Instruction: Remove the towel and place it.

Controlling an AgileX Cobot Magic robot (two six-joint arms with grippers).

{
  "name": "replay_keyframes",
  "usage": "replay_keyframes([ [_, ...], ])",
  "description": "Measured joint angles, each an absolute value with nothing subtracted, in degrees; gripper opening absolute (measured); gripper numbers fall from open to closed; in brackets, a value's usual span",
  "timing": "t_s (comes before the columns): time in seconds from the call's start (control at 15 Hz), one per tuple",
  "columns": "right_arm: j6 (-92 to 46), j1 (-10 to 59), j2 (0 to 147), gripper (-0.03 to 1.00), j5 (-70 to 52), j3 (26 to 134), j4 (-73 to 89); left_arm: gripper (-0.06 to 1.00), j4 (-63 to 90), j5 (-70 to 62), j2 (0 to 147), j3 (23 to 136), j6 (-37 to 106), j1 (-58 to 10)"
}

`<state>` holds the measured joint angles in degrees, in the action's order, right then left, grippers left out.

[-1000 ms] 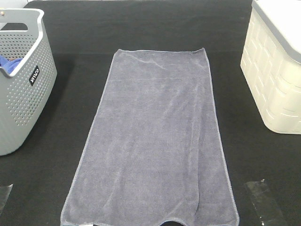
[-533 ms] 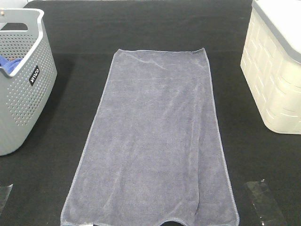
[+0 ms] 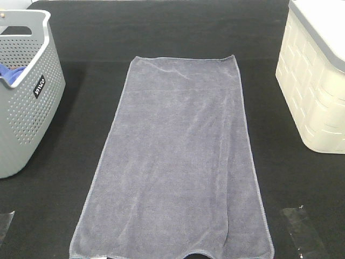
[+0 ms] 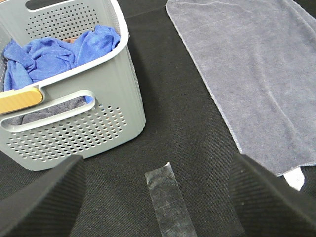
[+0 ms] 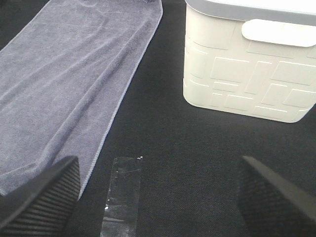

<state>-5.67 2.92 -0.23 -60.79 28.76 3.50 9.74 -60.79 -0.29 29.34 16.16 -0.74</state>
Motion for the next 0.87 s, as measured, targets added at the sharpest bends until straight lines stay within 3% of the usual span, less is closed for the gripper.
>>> replay_keyframes([
  [0.87, -5.7, 3.2, -0.2, 0.80, -60.8, 28.8, 3.9, 0.76, 9.5, -60.8, -0.3, 29.3, 16.3, -0.7],
])
